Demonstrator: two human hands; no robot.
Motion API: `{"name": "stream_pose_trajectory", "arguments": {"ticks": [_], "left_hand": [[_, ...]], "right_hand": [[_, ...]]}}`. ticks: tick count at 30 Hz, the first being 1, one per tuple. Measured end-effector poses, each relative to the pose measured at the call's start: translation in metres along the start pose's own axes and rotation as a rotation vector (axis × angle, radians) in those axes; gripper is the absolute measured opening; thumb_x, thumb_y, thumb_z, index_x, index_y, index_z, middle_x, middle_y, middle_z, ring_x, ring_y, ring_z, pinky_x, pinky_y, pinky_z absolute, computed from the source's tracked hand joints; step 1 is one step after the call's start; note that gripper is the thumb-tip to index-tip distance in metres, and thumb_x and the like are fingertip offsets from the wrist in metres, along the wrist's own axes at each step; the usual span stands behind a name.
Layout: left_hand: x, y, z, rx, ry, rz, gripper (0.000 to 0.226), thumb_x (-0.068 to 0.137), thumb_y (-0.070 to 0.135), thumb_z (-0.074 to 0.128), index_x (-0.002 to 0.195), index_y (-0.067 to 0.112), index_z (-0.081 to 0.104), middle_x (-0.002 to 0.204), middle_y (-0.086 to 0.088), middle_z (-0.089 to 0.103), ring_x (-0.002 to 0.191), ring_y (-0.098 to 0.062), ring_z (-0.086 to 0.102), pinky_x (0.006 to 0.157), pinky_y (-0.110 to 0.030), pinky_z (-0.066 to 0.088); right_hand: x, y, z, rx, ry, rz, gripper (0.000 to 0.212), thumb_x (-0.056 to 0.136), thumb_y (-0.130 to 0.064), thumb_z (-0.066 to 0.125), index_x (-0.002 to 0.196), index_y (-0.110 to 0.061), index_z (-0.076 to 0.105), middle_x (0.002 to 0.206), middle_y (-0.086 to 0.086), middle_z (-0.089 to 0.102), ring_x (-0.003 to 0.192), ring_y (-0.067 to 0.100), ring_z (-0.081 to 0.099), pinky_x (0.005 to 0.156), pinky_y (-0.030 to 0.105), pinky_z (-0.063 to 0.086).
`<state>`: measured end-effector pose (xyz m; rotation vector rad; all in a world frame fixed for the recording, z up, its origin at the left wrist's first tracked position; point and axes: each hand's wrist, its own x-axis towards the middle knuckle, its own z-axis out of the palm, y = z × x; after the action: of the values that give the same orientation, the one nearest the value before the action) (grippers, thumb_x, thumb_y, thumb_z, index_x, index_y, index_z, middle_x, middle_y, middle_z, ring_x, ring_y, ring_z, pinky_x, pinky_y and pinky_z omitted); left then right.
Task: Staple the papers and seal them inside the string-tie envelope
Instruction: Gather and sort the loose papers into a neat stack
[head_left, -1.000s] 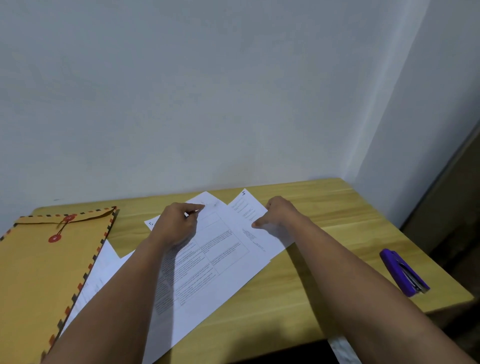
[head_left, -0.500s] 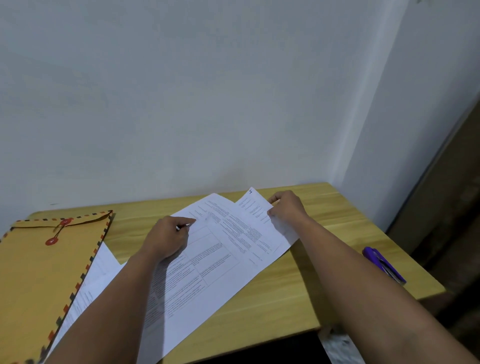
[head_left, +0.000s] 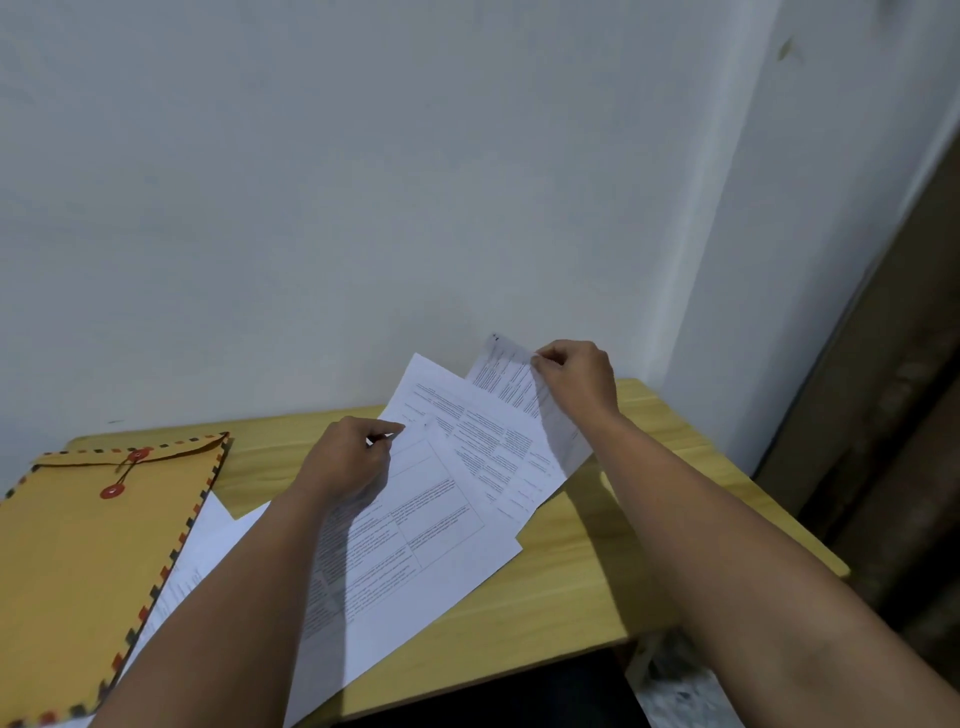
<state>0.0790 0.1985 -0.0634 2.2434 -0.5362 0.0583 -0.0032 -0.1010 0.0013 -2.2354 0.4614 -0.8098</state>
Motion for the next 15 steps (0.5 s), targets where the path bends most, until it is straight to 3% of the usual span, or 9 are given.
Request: {"name": "stream_pose_trajectory", "arguments": {"ticks": [2, 7, 11, 15], "left_hand": [[0.0, 0.004, -0.001, -0.006, -0.002, 0.009, 0.026, 0.096, 0.019, 0.06, 0.114, 0.027, 0.077, 0.093, 0.015, 0.073, 0.083, -0.004, 0.067, 0.076, -0.023, 0.047], [-0.003, 0.011, -0.003, 0.003, -0.006, 0.026, 0.027, 0.096, 0.019, 0.06, 0.113, 0.029, 0.077, 0.101, 0.015, 0.074, 0.092, -0.006, 0.067, 0.081, -0.025, 0.049], [-0.005, 0.017, -0.006, 0.005, -0.014, 0.049, 0.025, 0.097, 0.02, 0.061, 0.115, 0.028, 0.077, 0.089, 0.024, 0.068, 0.078, 0.006, 0.062, 0.07, -0.021, 0.044], [-0.007, 0.022, -0.01, 0.01, 0.004, 0.059, 0.023, 0.097, 0.021, 0.062, 0.112, 0.027, 0.078, 0.085, 0.024, 0.068, 0.076, 0.006, 0.062, 0.068, -0.02, 0.044]], "right_hand": [[0.002, -0.006, -0.007, -0.095, 0.07, -0.031, 0.016, 0.097, -0.026, 0.068, 0.096, -0.018, 0.081, 0.093, -0.003, 0.08, 0.089, 0.022, 0.072, 0.073, 0.032, 0.054], [0.006, -0.015, -0.026, -0.152, 0.206, -0.145, 0.024, 0.101, -0.018, 0.061, 0.115, -0.022, 0.079, 0.107, 0.002, 0.081, 0.098, 0.029, 0.073, 0.08, 0.041, 0.059], [0.01, -0.02, -0.036, -0.114, 0.334, -0.161, 0.018, 0.101, -0.027, 0.067, 0.109, -0.021, 0.082, 0.109, -0.002, 0.081, 0.1, 0.026, 0.074, 0.082, 0.037, 0.058], [0.012, -0.025, -0.043, -0.075, 0.38, -0.193, 0.014, 0.101, -0.028, 0.065, 0.102, -0.02, 0.078, 0.094, 0.0, 0.08, 0.088, 0.028, 0.073, 0.072, 0.036, 0.057]]}}
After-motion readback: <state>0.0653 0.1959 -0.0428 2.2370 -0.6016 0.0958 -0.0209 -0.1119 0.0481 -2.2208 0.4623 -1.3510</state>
